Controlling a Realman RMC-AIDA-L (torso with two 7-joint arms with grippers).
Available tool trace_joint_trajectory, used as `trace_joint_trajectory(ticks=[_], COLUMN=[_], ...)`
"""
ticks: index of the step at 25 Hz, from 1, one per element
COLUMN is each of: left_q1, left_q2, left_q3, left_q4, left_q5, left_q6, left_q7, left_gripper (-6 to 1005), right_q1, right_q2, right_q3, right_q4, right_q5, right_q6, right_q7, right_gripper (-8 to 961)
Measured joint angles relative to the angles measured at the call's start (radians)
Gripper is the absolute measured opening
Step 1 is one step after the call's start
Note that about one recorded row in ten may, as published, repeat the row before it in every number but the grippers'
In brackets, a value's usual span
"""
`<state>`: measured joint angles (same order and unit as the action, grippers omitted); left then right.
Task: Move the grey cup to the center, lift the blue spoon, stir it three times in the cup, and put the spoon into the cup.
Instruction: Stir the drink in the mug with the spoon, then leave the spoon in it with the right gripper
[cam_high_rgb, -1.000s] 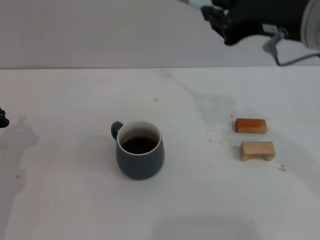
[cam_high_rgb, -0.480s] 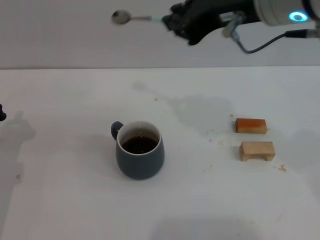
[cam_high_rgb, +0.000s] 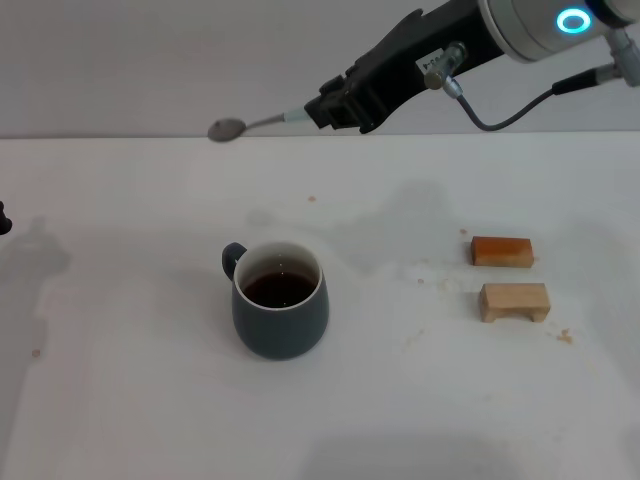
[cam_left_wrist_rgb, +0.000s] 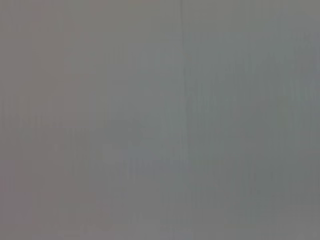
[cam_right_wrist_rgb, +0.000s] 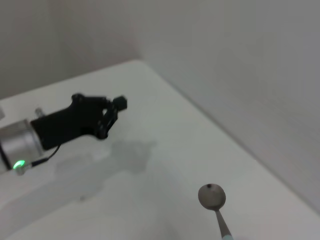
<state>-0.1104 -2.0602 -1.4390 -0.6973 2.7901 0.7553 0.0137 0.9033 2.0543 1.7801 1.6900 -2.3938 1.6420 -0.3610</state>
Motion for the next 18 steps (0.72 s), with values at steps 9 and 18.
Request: trace_joint_trajectory(ticks=[9, 18], left_q1=[-0.017, -0.023], left_q2=[0.0, 0.0], left_q3=[-0.017, -0.019], left_q4=[0.026, 0.027], left_q5=[0.0, 0.0], left_q6=[0.005, 0.009], left_q7=[0.0, 0.0], left_gripper=[-2, -2], right_q1=[0.103, 0.114], right_q2=[-0.04, -0.051], right_q3=[0.018, -0.004], right_q4=[-0.173, -0.231], right_q5=[0.088, 0.068], right_q6=[0.1, 0.139], right_q7=[0.002, -0.006], right_gripper=[159, 158])
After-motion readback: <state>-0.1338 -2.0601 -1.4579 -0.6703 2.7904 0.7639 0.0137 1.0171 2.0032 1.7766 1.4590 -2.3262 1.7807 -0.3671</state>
